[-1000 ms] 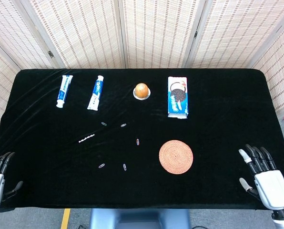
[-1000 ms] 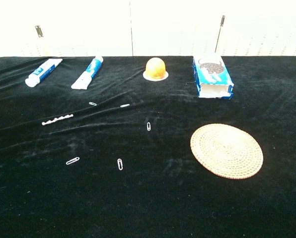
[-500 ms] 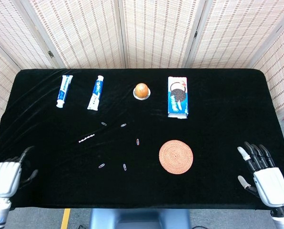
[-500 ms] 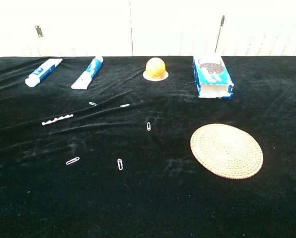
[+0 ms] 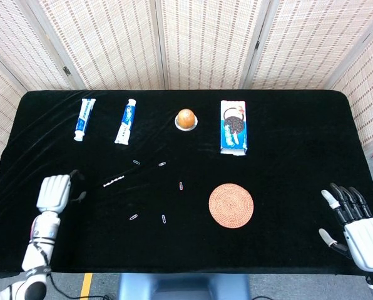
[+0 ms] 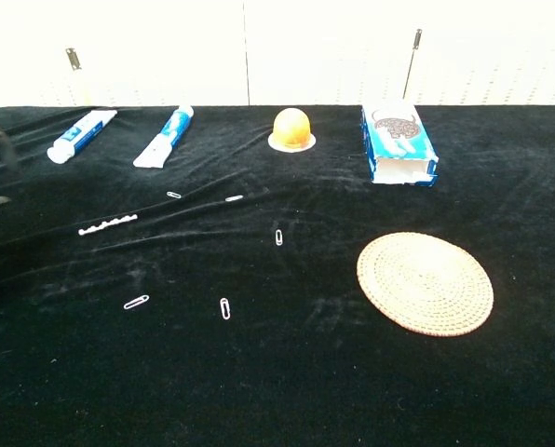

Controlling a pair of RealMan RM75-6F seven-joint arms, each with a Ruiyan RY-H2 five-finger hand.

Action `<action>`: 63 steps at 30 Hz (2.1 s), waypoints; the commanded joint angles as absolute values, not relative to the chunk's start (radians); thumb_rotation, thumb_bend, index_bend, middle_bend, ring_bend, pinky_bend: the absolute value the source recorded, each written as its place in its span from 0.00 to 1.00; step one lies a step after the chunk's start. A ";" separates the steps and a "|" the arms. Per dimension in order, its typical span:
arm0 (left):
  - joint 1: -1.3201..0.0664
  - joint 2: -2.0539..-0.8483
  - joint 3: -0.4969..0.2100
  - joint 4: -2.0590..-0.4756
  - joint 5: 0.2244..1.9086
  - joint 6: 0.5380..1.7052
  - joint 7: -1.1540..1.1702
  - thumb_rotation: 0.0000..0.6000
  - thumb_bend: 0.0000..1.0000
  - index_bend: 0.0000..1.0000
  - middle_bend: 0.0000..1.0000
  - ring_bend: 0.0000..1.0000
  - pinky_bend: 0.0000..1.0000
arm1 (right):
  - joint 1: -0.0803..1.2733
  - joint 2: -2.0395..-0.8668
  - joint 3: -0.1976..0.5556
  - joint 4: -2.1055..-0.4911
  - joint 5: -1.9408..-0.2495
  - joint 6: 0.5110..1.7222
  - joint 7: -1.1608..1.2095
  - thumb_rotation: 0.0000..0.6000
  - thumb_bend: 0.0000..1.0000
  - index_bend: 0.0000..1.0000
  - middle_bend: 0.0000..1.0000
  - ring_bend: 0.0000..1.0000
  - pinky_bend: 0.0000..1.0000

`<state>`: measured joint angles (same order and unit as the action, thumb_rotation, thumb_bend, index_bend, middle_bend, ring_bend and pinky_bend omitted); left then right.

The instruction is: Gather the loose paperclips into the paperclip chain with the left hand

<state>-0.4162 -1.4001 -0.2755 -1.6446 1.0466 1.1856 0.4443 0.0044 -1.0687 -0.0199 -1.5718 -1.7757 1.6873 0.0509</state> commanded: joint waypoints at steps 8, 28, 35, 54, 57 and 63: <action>-0.593 -1.608 -0.354 -1.472 0.830 1.164 0.600 1.00 0.33 0.45 1.00 1.00 1.00 | -0.005 -1.051 -0.016 -1.557 -1.769 1.715 0.110 1.00 0.28 0.00 0.00 0.00 0.00; -0.678 -1.678 -0.327 -1.462 0.762 1.135 0.620 1.00 0.34 0.47 1.00 1.00 1.00 | -0.038 -1.054 -0.013 -1.529 -1.780 1.789 0.161 1.00 0.28 0.00 0.00 0.00 0.00; -0.716 -1.726 -0.314 -1.379 0.741 1.094 0.618 1.00 0.38 0.48 1.00 1.00 1.00 | -0.062 -1.060 -0.018 -1.515 -1.780 1.821 0.171 1.00 0.28 0.00 0.00 0.00 0.00; -0.743 -1.764 -0.294 -1.274 0.726 1.062 0.594 1.00 0.39 0.48 1.00 1.00 1.00 | -0.092 -1.076 -0.015 -1.498 -1.774 1.853 0.172 1.00 0.28 0.00 0.00 0.00 0.00; -0.745 -1.763 -0.295 -1.266 0.720 1.052 0.590 1.00 0.39 0.48 1.00 1.00 1.00 | -0.093 -1.075 -0.013 -1.500 -1.773 1.852 0.172 1.00 0.28 0.00 0.00 0.00 0.00; -0.753 -1.764 -0.294 -1.238 0.708 1.020 0.578 1.00 0.40 0.49 1.00 1.00 1.00 | -0.094 -1.076 -0.012 -1.499 -1.773 1.851 0.170 1.00 0.28 0.00 0.00 0.00 0.00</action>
